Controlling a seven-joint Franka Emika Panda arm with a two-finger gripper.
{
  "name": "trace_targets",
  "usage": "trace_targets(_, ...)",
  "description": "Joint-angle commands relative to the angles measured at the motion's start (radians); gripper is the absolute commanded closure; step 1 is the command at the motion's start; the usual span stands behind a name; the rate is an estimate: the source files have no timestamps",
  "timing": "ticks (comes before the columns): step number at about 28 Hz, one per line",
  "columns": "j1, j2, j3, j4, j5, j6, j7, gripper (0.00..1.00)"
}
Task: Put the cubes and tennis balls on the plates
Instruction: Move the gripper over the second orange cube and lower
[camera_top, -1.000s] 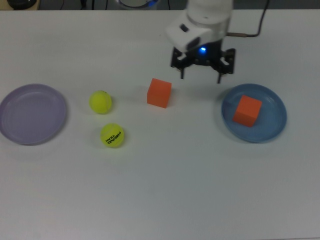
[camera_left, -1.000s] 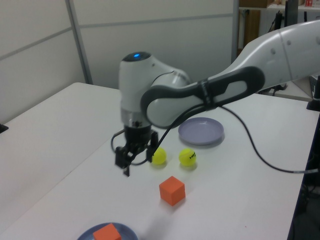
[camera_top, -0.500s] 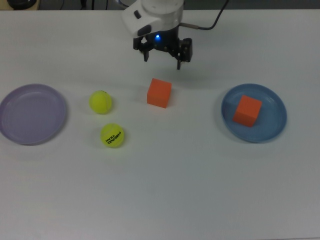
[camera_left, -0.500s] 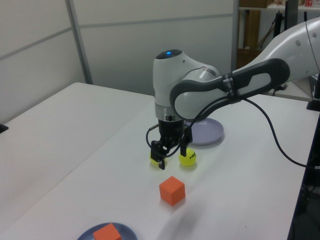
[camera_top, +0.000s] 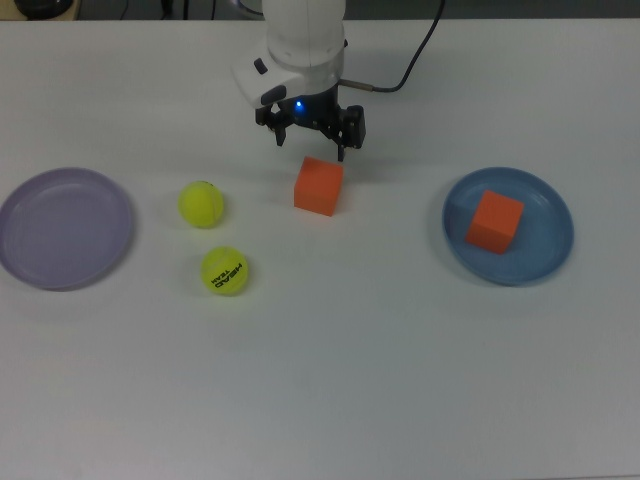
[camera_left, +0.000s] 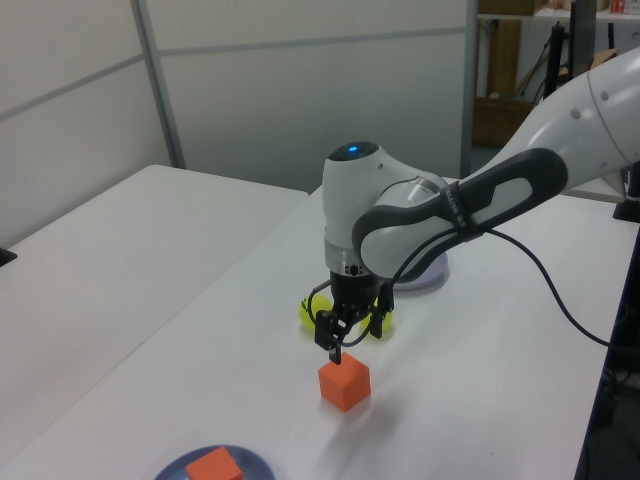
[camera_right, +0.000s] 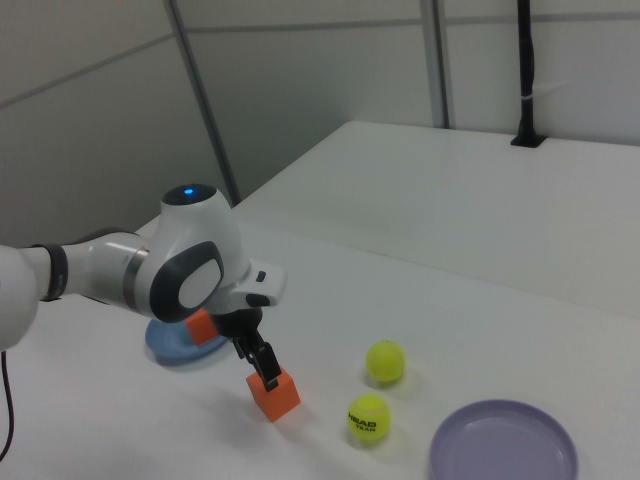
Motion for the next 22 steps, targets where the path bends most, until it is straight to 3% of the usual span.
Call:
trace_targets(1, 0.010, 0.037, -0.011, -0.010, 0.022, 0.066, -0.040, 0.00)
trace_targets(22, 0.022, 0.117, -0.002, -0.003, 0.016, 0.146, -0.066, 0.00)
